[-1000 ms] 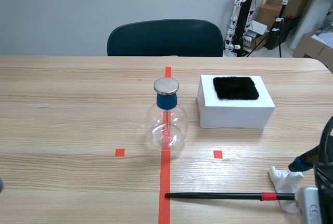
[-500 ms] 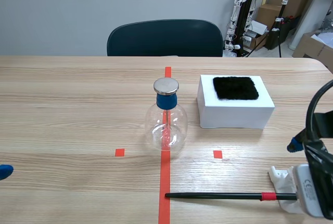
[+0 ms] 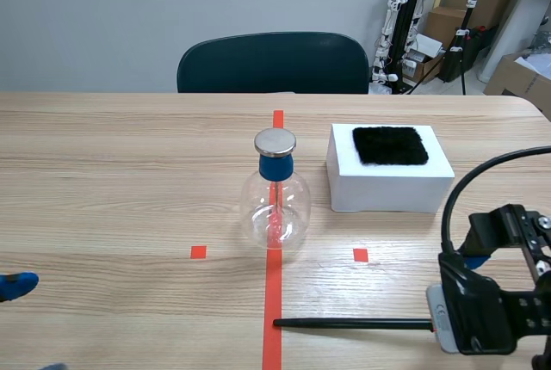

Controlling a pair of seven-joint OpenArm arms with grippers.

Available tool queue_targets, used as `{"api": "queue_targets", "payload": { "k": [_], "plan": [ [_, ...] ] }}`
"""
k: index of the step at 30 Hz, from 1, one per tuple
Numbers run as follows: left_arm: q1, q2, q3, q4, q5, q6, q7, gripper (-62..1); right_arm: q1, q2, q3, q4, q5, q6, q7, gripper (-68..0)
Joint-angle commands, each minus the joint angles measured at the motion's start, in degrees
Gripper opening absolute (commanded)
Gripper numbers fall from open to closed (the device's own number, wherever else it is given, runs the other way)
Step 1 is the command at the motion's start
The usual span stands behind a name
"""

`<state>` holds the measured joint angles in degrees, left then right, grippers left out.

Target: Do the electroscope experiment. pick up the black charging rod

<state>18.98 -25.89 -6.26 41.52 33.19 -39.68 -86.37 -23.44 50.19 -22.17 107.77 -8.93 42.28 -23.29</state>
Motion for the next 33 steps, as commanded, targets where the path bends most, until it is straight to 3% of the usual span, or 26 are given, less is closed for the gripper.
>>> {"api": "queue_targets", "payload": {
  "k": [1, 11, 17, 24, 33],
  "plan": [
    [-0.6, -0.5, 0.0, 0.2, -0.9, -0.2, -2.7, 1.4, 2.3, 0.6, -0.3, -0.1, 1.3, 0.4, -1.3, -2.1],
    [-0.9, -0.4, 0.3, 0.0, -2.6, 1.3, -2.7, 1.4, 14.1, 0.4, -11.5, -5.0, 12.1, 0.4, -11.9, -2.1],
    [-0.4, -0.6, 1.7, 0.1, -5.4, 3.2, -2.7, 1.4, 19.8, -3.4, -16.5, -9.7, 17.2, 0.4, -21.1, -2.1],
    [1.0, -0.7, 2.5, 0.9, -6.4, 5.7, -2.7, 1.4, 22.4, -7.0, -19.1, -13.6, 17.6, 0.4, -22.8, -2.1],
    [1.4, -0.7, 2.5, 1.0, -6.9, 5.7, -2.7, 1.4, 22.7, -9.0, -19.4, -15.6, 17.6, 0.4, -24.4, -2.1]
  ]
}}
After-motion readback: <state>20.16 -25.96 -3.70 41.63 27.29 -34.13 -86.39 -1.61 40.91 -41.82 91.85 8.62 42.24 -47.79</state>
